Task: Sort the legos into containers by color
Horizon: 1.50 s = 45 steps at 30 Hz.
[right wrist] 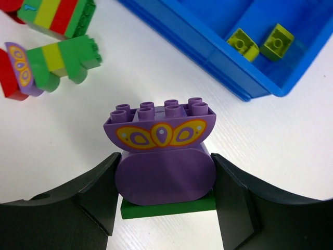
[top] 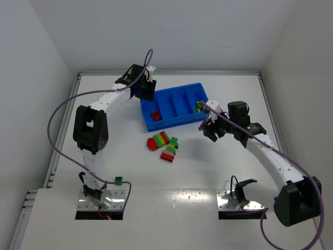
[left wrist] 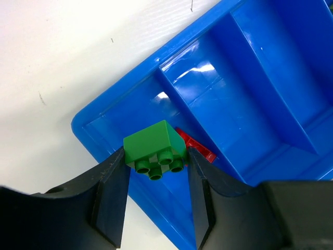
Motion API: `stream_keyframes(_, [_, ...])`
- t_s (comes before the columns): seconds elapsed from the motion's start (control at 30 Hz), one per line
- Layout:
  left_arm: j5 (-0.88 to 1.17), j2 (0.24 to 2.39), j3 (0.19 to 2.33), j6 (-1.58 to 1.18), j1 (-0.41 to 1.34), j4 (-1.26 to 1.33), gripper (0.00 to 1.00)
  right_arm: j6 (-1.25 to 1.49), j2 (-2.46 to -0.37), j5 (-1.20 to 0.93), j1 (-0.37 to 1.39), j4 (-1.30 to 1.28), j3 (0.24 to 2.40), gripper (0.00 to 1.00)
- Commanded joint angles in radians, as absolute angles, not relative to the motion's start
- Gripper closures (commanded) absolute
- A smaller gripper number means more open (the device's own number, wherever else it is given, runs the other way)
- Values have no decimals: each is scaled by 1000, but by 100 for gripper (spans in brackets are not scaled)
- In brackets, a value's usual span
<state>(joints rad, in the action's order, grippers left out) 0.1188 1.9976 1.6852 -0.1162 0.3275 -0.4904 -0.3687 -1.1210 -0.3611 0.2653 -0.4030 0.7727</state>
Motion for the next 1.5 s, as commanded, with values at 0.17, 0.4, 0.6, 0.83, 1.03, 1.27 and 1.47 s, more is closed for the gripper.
stream_keyframes(0.17, [106, 1977, 1721, -84, 351, -491, 88, -308, -1169, -338, 193, -350, 836, 92])
stream_keyframes(0.4, [120, 1853, 1721, -35, 351, -503, 88, -252, -1258, -250, 152, -400, 1017, 93])
stream_keyframes(0.6, [156, 1740, 1651, 14, 342, -584, 88, -282, -1279, -314, 133, -414, 1048, 93])
stream_keyframes(0.83, [244, 1631, 1608, 32, 333, -604, 88, -250, -1279, -431, 133, -426, 1091, 93])
stream_keyframes(1.03, [244, 1674, 1663, 95, 353, -660, 88, -253, -1259, -494, 123, -439, 1092, 93])
stream_keyframes(1.27, [297, 1749, 1661, 37, 362, -637, 88, -155, -1350, -471, 101, -483, 1175, 93])
stream_keyframes(1.47, [308, 1856, 1792, 58, 423, -659, 88, -79, -1410, -471, 81, -425, 1212, 93])
